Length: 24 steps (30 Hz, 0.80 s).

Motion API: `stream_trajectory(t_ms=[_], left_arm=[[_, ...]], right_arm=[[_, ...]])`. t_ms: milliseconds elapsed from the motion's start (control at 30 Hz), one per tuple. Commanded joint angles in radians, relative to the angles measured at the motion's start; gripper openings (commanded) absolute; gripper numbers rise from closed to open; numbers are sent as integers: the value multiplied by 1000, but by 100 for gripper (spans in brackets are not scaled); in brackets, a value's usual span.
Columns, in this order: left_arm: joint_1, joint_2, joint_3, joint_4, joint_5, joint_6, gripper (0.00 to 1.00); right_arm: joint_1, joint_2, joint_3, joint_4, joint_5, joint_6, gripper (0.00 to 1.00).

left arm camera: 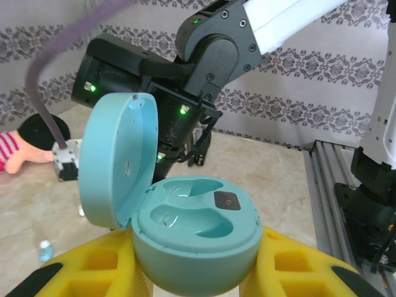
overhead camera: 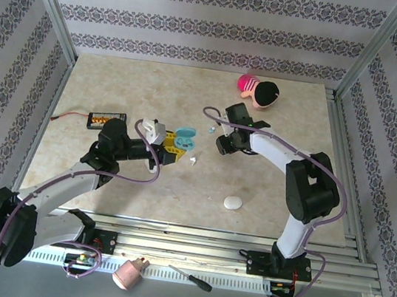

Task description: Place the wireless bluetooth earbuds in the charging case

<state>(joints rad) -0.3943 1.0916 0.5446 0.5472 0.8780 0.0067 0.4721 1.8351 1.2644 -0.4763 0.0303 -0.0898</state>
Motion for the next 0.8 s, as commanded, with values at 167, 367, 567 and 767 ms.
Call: stream_trajectory(t_ms=[167, 367, 567, 767], left_arm=[[40, -156, -52, -95, -29, 15, 29], [40, -230, -55, -147, -42, 15, 29], [40, -252, -53, -175, -42, 25, 29], [39, -253, -49, -187, -46, 36, 29]], right_arm=[[55, 92, 77, -105, 233, -150, 39], [83, 127, 103, -119, 298, -178, 35], [109, 166, 128, -132, 323, -200, 33], [123, 197, 154, -148, 342, -227, 29]])
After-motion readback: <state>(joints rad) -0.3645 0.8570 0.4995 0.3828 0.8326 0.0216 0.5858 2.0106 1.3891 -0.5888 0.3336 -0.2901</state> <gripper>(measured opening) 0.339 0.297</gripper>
